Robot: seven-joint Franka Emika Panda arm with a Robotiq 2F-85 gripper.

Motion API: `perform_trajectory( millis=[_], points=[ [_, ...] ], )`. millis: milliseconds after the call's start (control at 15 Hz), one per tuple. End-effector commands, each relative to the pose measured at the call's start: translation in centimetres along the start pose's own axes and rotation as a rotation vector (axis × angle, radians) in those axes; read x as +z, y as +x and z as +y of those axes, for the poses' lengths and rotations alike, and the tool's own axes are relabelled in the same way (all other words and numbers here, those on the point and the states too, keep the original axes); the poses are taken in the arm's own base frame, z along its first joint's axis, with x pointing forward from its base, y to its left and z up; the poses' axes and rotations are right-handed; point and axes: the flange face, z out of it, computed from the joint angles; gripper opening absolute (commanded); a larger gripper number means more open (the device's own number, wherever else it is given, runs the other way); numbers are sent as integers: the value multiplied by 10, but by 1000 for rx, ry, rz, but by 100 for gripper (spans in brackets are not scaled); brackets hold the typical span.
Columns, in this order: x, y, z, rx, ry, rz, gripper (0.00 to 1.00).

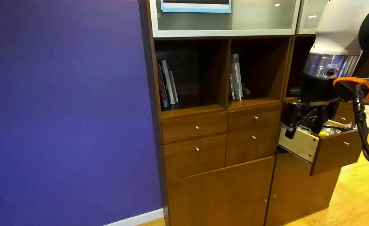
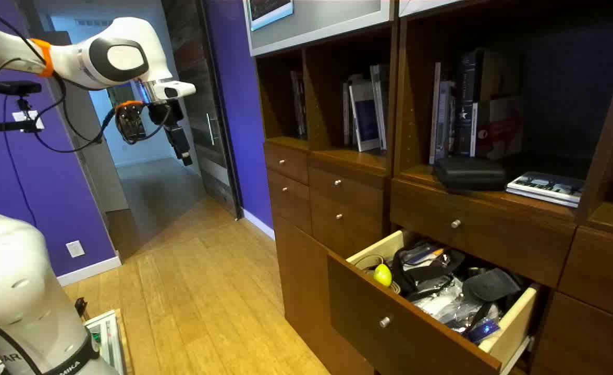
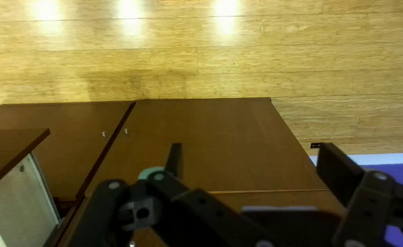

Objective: Put the black case in the open drawer

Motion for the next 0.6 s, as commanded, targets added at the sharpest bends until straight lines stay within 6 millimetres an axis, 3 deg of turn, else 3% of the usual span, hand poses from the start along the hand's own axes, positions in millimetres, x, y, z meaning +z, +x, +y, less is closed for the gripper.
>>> perform_trajectory(
  millis=[0,533],
  points=[
    [-1,0,0,0,-1,-1,100],
    [-2,3,5,14,-2,3,100]
  ],
)
